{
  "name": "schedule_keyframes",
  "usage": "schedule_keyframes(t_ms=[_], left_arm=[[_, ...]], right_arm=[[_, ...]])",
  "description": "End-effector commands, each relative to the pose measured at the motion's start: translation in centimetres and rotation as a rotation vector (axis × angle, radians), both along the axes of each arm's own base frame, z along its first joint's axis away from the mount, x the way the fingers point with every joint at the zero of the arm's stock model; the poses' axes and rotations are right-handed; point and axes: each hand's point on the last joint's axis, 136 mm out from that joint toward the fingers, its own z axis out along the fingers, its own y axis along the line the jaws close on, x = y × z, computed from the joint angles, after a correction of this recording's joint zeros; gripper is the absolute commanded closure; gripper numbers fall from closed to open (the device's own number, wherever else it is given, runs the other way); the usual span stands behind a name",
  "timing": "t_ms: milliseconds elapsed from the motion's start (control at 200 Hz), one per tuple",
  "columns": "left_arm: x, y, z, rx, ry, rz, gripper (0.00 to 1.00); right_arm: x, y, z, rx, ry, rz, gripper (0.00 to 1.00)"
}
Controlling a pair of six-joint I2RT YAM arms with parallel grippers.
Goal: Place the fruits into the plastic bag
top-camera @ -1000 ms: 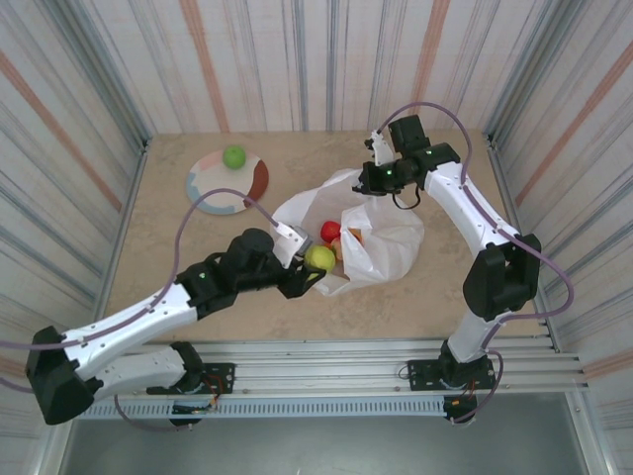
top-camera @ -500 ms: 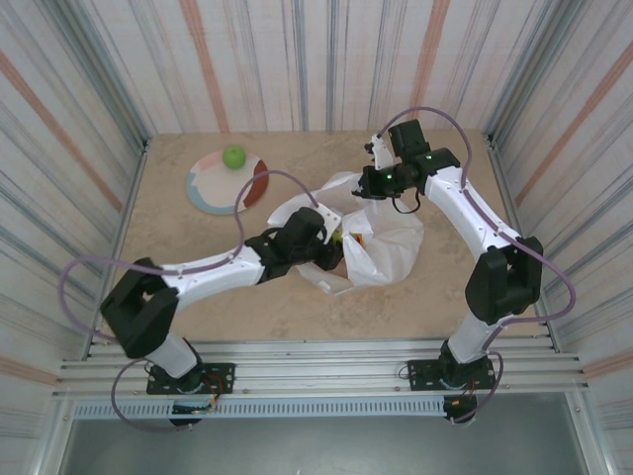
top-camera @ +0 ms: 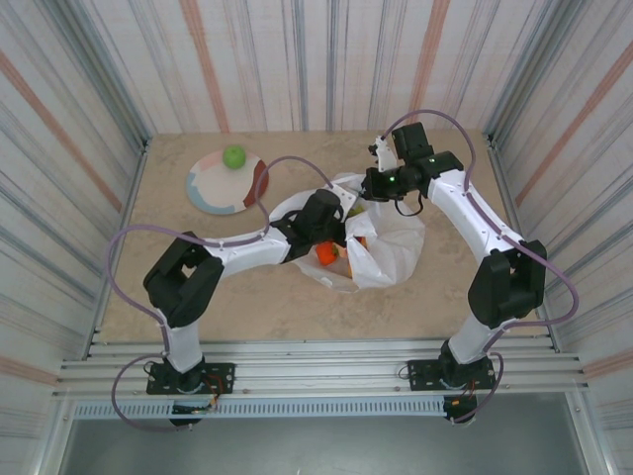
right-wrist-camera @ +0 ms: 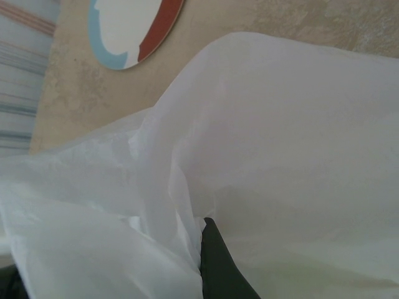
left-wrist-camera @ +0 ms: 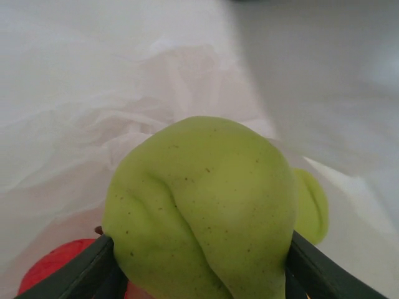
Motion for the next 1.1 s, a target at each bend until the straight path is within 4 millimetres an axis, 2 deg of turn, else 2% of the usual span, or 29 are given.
schedule_keyframes(t_ms=[0, 406, 566, 746, 882, 1017, 1097], left_arm=[[1.0, -0.8, 1.4, -0.054, -0.034, -0.024, 0.41], [0.7, 0.0, 3.4, -0.097, -0.044, -0.067, 0.23], [-0.4, 0.3, 4.2, -0.115, -0.032, -0.092, 0.22], [-3.3, 1.5, 5.5, -0.162, 0.018, -0.132, 0.22], [-6.3, 3.0, 6.4, -0.2, 0.072, -0.168, 0.23], [-10.0, 5.1, 5.4, -0.192, 0.151, -0.2, 0.24], [-12.1, 6.2, 5.4, -0.2, 0.167, -0.232, 0.24]], right_arm=[[-0.2, -0.3, 0.2, 0.009, 0.005, -0.017, 1.0], [0.0, -0.3, -0.4, 0.007, 0.015, -0.024, 1.0], [0.0, -0.5, -0.3, 0.003, 0.012, -0.03, 1.0], [0.2, -0.7, -0.1, 0.016, 0.008, -0.036, 1.0], [0.4, -0.8, -0.1, 0.032, 0.016, -0.037, 1.0], [0.6, -0.9, -0.4, 0.041, 0.021, -0.043, 1.0], [0.8, -0.8, -0.4, 0.047, 0.02, -0.045, 1.0]])
